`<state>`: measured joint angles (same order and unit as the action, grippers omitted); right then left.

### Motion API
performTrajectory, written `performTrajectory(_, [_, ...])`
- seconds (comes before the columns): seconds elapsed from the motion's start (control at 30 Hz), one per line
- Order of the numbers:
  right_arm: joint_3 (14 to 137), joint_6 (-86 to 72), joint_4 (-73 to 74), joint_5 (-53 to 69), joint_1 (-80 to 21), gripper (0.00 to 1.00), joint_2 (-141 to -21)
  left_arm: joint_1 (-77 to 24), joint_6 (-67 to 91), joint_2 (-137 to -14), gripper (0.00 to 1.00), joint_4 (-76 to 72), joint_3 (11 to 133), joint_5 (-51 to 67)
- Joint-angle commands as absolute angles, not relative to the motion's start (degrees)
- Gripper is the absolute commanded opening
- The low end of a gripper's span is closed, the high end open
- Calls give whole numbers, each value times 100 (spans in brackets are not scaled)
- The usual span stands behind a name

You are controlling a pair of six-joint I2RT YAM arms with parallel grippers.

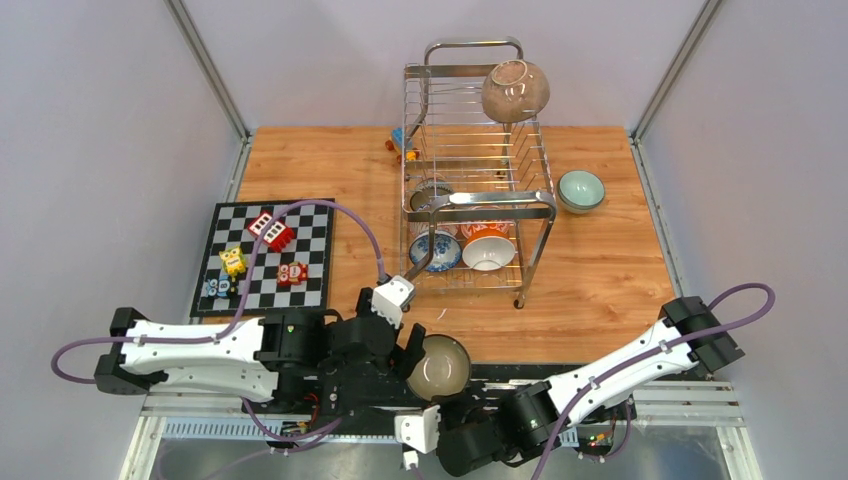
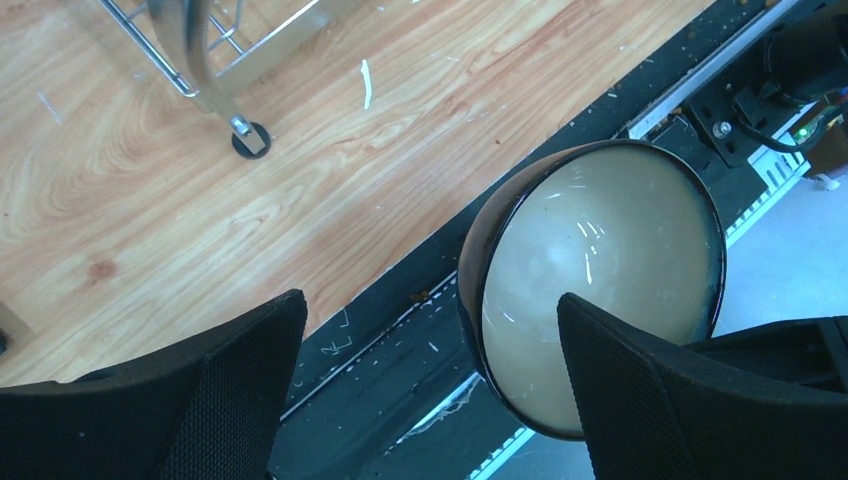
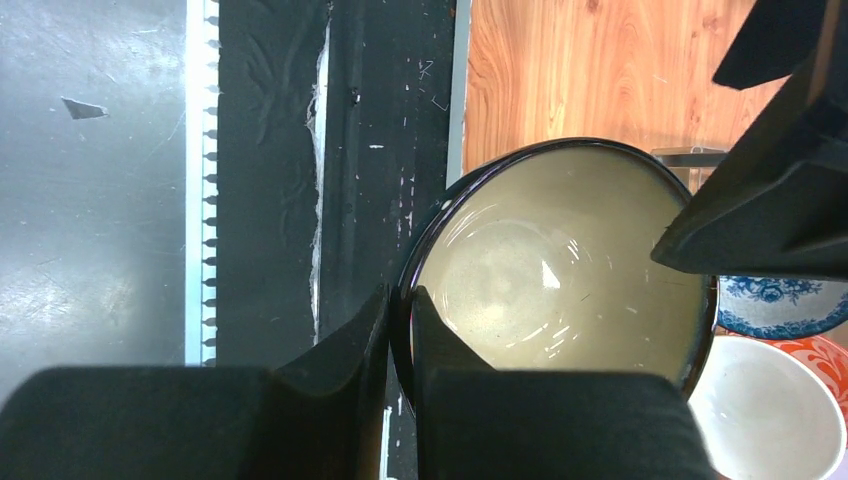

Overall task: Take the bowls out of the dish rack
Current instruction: Pick up the bowl from the dish rack.

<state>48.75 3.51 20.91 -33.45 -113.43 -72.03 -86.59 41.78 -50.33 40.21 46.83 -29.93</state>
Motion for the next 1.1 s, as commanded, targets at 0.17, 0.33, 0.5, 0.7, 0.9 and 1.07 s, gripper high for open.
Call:
performTrajectory(0.17, [4833, 413, 1990, -3977, -11501, 2, -6990, -8398, 3939, -5655, 79, 3590, 4782, -2223])
performTrajectory(0.33, [4869, 397, 2013, -4013, -11522, 2, -6985, -8394, 3874, -6036, 67, 3696, 4958, -2286])
performTrajectory(0.5, [4854, 353, 2022, -4059, -11550, 2, -6996, -8396, 3924, -6161, 61, 3752, 5014, -2381])
performTrajectory(0.7, [4884, 319, 2041, -4164, -11564, 2, -7002, -8398, 4052, -6149, 59, 3972, 5161, -2739])
performTrajectory(0.9, [4922, 283, 2007, -4198, -11564, 2, -7092, -8396, 4124, -6108, 51, 4185, 5268, -3042])
performTrajectory(1.07, [4930, 294, 1978, -4235, -11559, 2, -7084, -8396, 4087, -6284, 41, 4261, 5276, -2928])
